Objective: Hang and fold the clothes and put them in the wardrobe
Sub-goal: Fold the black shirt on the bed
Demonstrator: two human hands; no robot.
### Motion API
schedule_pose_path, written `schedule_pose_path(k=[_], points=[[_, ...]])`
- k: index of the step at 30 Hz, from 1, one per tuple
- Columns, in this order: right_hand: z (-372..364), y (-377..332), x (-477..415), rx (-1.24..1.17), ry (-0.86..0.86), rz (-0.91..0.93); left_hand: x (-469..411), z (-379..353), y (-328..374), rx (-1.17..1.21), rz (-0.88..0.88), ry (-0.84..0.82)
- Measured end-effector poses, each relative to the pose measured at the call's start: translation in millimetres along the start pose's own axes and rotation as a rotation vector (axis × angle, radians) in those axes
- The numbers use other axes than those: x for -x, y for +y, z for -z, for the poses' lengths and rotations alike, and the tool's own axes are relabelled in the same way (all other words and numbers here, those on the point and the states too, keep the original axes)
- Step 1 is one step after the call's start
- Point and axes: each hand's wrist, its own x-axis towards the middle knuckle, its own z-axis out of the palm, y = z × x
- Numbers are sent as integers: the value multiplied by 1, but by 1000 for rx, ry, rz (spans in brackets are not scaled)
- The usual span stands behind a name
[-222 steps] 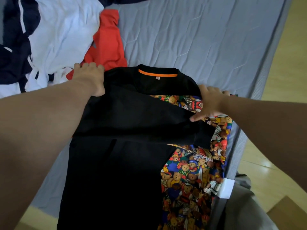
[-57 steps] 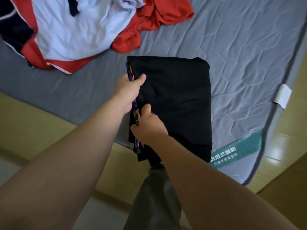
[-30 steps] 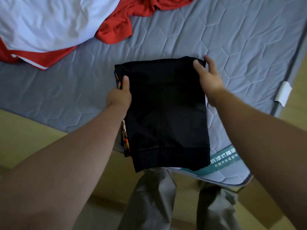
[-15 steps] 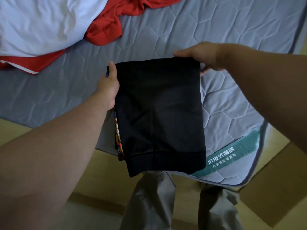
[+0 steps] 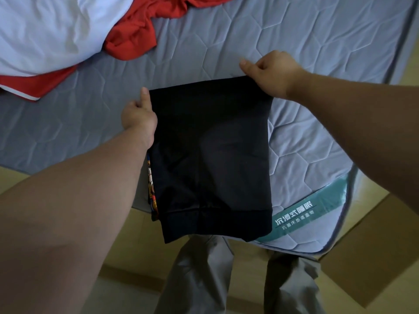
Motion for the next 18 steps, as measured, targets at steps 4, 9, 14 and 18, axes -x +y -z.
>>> schedule_pose_path(k=[4,9,14,18], points=[[-20,4,-3,99,46,6,-2,-2,0,-11,45,12],[-26,11,-6,28,-2,-33,-4,-2,-2,-26,27,17],[-40,3,4,-384,139,-182,13,5,-3,-50,-35,39],[-61,9,56,-652,294,-436,50,30,-26,-67,-68,-99]])
